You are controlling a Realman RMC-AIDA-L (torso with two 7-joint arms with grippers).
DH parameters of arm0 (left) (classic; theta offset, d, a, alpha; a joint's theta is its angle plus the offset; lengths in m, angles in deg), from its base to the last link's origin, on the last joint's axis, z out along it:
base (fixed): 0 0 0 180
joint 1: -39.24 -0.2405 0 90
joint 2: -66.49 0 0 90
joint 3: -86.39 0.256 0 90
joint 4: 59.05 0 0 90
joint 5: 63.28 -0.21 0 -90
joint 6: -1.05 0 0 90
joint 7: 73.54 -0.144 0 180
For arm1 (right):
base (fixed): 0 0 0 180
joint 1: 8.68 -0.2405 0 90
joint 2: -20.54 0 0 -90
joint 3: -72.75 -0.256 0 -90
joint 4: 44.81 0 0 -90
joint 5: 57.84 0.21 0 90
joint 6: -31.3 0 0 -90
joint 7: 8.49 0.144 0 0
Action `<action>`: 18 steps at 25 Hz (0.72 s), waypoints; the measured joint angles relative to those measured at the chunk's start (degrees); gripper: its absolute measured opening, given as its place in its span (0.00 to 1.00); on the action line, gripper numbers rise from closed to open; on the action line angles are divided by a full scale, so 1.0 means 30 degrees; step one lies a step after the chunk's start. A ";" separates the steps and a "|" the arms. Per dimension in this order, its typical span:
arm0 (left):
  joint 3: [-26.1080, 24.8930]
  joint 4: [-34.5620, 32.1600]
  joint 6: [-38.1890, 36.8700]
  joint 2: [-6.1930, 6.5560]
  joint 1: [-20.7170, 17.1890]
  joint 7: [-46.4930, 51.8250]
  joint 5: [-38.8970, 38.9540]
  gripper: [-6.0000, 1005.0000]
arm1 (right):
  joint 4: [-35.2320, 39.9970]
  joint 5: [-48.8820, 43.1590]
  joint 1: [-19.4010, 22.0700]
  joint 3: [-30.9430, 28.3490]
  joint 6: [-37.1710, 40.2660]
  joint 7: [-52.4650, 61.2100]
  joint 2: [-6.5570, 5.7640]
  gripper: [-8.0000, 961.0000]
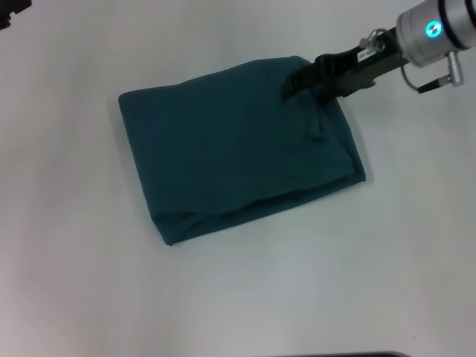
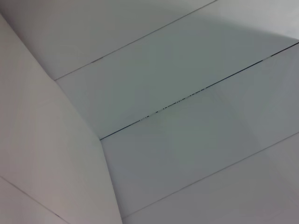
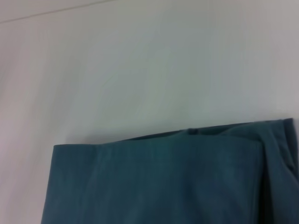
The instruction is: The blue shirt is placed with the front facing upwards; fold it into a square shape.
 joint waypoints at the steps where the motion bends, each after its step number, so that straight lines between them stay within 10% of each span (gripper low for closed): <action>1: 0.0001 -0.0042 0.0010 0.0010 0.0020 -0.0024 -0.0001 0.94 | 0.0160 0.0001 -0.0014 0.0038 0.0123 -0.0009 0.0048 0.93; 18: 0.0002 -0.0221 -0.0001 0.0003 0.0208 -0.0263 -0.0001 0.94 | 0.0749 0.0252 -0.0130 0.0582 0.0778 -0.0015 0.0226 0.85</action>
